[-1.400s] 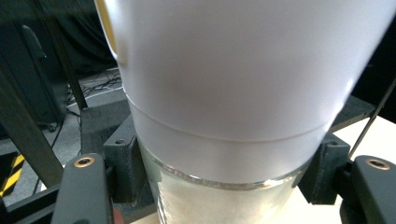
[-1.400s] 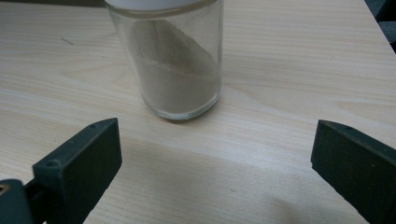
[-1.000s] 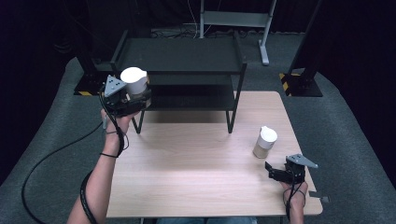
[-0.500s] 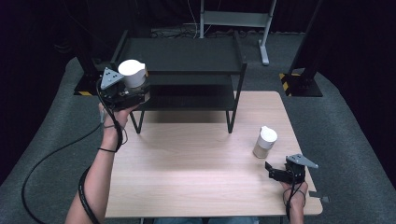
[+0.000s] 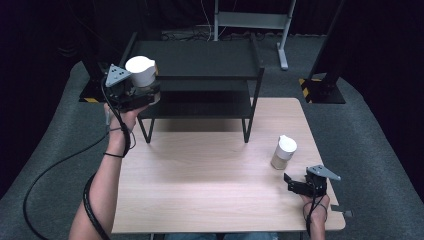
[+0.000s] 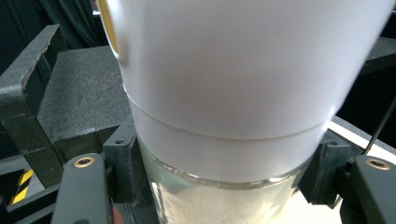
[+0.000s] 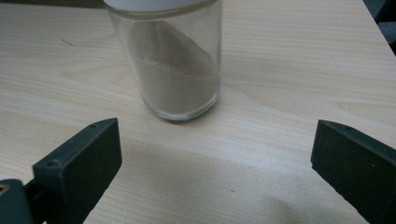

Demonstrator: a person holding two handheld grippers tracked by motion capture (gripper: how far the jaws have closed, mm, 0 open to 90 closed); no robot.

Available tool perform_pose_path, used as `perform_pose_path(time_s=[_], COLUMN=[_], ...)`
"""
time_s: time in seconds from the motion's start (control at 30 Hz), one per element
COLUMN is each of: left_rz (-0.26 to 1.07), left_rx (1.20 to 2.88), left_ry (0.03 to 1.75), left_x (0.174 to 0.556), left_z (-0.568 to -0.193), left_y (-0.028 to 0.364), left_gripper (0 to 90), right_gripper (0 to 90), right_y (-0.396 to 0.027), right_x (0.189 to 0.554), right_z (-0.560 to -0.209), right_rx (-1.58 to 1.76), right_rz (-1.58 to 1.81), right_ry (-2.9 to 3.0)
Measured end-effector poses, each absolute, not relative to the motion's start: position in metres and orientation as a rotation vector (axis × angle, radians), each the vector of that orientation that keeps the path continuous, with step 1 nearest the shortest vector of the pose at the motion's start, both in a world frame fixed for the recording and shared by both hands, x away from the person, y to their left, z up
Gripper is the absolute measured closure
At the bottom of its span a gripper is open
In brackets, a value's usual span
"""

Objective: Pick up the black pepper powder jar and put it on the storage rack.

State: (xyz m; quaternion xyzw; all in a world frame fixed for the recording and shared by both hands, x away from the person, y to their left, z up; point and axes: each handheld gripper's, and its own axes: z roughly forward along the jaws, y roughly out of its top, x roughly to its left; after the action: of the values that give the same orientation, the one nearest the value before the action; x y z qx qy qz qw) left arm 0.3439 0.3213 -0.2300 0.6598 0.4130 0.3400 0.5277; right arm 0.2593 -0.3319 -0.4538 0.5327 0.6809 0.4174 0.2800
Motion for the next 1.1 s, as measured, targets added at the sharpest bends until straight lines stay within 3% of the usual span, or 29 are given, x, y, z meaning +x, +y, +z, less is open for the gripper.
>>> perform_pose_path(time_s=[1.1], left_rz=[0.806], left_rx=[1.55], left_ry=[1.007], left_x=[0.347], left_z=[-0.197], left_y=[0.328], left_gripper=[30.3], right_gripper=[1.1], right_y=[-0.332], right_x=[0.259], right_z=[-0.454], right_rx=[1.428], right_rz=[1.121], right_ry=[1.826])
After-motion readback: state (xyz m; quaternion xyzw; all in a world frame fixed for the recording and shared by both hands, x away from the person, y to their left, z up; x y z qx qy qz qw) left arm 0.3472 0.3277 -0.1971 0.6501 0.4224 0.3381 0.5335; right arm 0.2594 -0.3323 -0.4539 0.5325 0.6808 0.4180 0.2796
